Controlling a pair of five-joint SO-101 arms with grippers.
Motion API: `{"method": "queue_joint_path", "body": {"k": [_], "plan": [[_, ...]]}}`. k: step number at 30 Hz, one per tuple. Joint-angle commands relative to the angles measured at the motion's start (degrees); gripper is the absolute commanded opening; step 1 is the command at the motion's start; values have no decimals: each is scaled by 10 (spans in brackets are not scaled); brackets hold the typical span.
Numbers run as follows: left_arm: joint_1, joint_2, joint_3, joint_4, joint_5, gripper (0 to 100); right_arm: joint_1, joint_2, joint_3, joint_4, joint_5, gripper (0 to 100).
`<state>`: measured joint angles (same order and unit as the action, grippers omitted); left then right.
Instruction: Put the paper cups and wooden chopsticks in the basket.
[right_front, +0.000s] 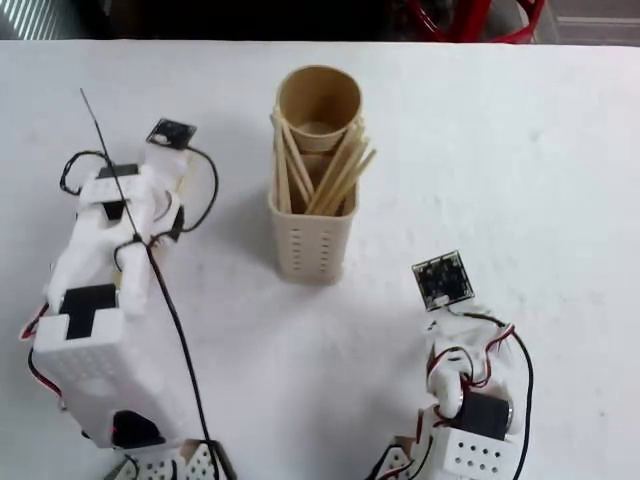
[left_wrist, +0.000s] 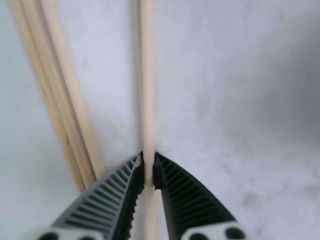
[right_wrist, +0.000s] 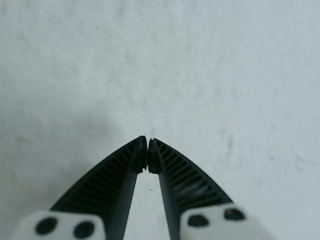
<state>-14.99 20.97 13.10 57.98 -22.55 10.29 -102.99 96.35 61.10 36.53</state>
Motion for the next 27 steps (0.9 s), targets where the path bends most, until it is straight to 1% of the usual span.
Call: {"method": "queue_joint_path", "body": {"k": [1,7,11,17,20,22,27], "plan": [[13,-2,-16,2,-4,24,-2,-4,5,0,0,18],[20,-65,-39,35,2,24,-2,-4,5,0,0,18],[20,-145,-54,72,23,24,-2,-4,5,0,0,18],[36,-278,-55,99,27,24,-2,-4,5,0,0,18],[65,-351,-56,108,52,24,-2,-4,5,0,0,18],[96,-404,-57,108,55,24,-2,-4,5,0,0,18],[196,-526,-89,102,55,24,-2,-4,5,0,0,18]]}}
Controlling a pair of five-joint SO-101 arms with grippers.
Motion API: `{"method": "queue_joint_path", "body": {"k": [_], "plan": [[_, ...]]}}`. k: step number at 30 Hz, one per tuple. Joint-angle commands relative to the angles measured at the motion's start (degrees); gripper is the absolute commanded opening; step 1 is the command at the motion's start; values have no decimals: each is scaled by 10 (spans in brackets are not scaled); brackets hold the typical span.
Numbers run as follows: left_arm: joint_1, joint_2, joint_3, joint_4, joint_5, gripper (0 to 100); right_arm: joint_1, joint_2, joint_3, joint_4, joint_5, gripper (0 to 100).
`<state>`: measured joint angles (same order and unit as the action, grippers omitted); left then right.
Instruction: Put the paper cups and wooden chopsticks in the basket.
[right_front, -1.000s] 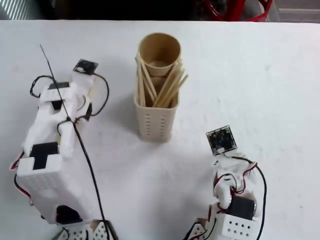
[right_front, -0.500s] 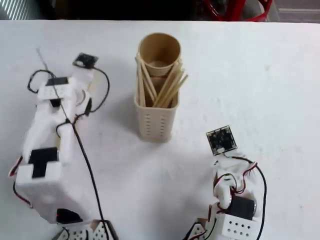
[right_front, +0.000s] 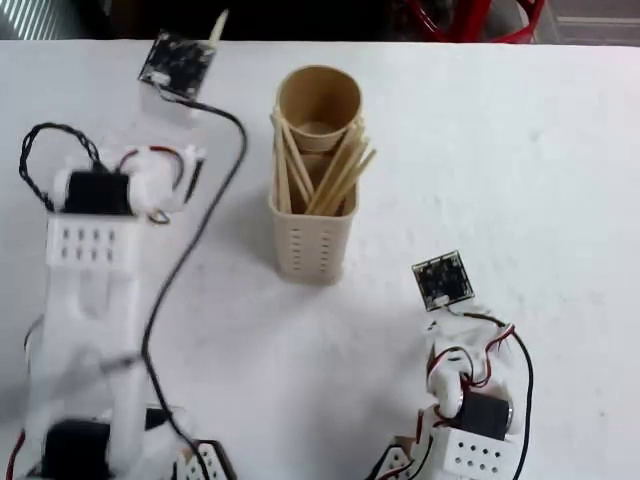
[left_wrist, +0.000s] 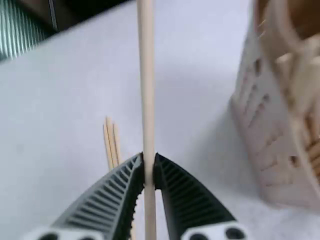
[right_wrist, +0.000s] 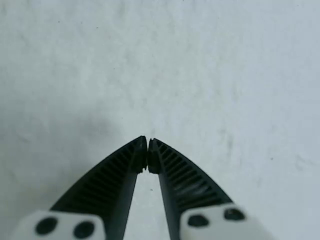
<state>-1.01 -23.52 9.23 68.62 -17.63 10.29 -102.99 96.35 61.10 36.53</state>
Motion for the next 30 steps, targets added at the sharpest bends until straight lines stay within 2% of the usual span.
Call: {"method": "queue_joint_path", "body": {"k": [1,8,14,20,30], "plan": [[75,-96,-64,-7,5,24,-2,-4,5,0,0,18],[189,-87,-156,-9,6,24,-2,-4,5,0,0,18],[262,-22,-174,-71,5,24,-2,-4,5,0,0,18],[299,27,-171,-127,2,24,-2,-4,5,0,0,18],[309,77,-170,-134,2,24,-2,-4,5,0,0,18]]}}
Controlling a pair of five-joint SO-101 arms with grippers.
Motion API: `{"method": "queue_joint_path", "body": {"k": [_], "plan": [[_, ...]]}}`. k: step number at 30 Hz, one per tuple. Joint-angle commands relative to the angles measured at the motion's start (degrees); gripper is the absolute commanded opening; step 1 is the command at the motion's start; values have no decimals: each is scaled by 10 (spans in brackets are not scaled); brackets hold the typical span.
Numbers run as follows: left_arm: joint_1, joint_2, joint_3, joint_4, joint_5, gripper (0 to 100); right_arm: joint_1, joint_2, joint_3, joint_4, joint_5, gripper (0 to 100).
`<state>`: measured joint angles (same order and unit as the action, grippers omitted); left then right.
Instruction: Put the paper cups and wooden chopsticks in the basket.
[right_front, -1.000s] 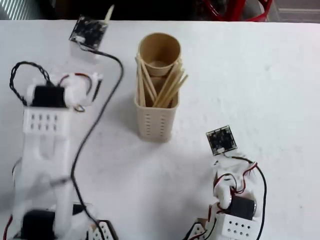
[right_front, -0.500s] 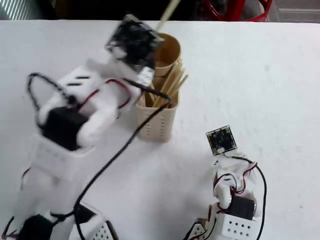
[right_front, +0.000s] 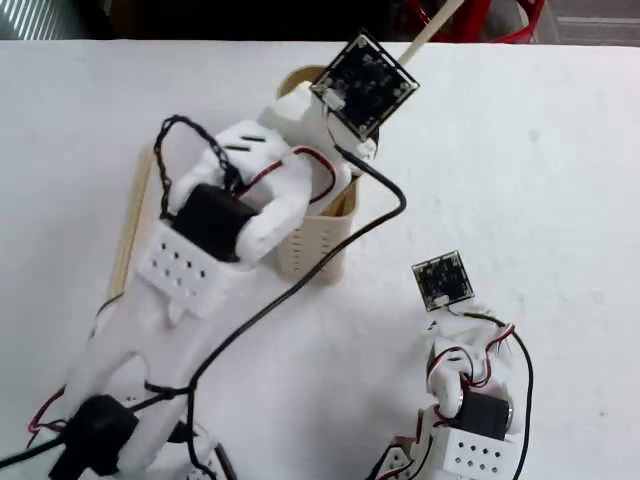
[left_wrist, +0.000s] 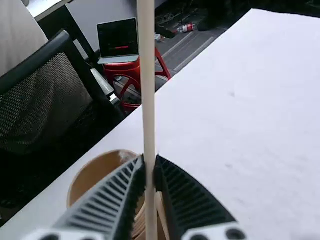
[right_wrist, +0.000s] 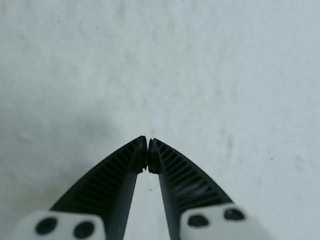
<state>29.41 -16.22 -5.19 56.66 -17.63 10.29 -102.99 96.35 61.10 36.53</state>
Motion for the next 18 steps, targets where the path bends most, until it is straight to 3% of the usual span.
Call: {"method": "queue_joint_path", "body": {"k": [1,18], "plan": [[5,9,-25,-14,2,24,-2,-4,5,0,0,18],[4,37,-24,-11,0,27,-2,-4,5,0,0,18]]}}
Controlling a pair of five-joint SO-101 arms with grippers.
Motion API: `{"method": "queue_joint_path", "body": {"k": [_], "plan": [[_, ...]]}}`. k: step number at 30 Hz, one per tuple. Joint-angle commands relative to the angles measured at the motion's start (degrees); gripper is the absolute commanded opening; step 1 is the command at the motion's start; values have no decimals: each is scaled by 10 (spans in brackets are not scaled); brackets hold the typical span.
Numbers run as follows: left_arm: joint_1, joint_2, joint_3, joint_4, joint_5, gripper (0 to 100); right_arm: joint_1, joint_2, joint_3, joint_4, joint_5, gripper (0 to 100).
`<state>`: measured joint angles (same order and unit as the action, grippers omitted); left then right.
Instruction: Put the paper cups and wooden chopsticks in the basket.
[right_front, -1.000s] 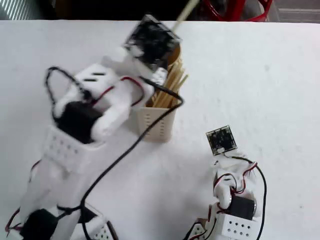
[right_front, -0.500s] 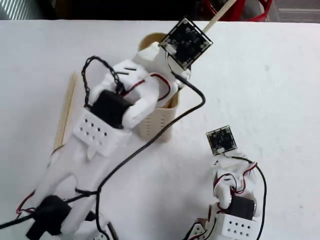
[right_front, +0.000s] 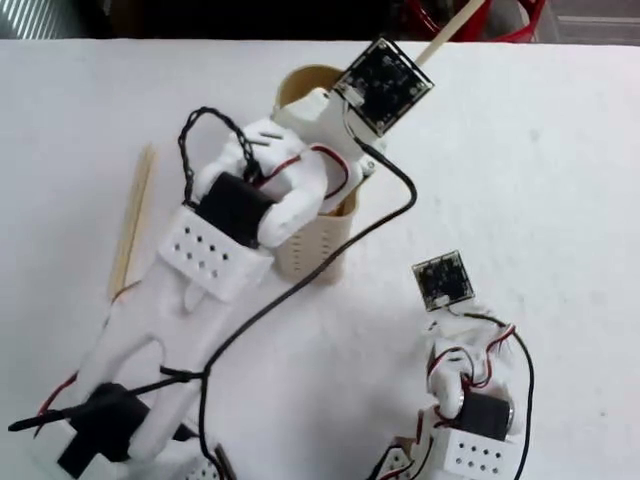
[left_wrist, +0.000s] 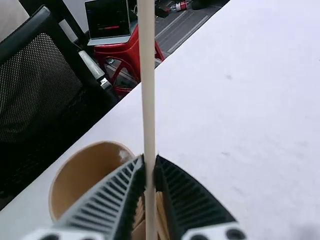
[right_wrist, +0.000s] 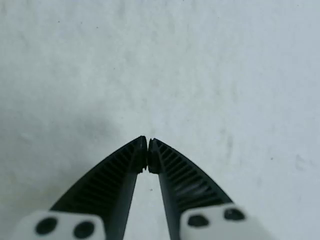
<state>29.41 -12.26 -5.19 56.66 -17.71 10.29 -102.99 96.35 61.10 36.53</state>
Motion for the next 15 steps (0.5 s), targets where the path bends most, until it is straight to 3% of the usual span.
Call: {"method": "queue_joint_path", "body": {"k": [1,12,15], "plan": [[4,-3,-17,-15,1,27,-2,-4,5,0,0,18],[-36,-7,25,-54,7,24,-2,-4,5,0,0,18],[-59,-7,25,-51,53,24,-2,-4,5,0,0,18]]}}
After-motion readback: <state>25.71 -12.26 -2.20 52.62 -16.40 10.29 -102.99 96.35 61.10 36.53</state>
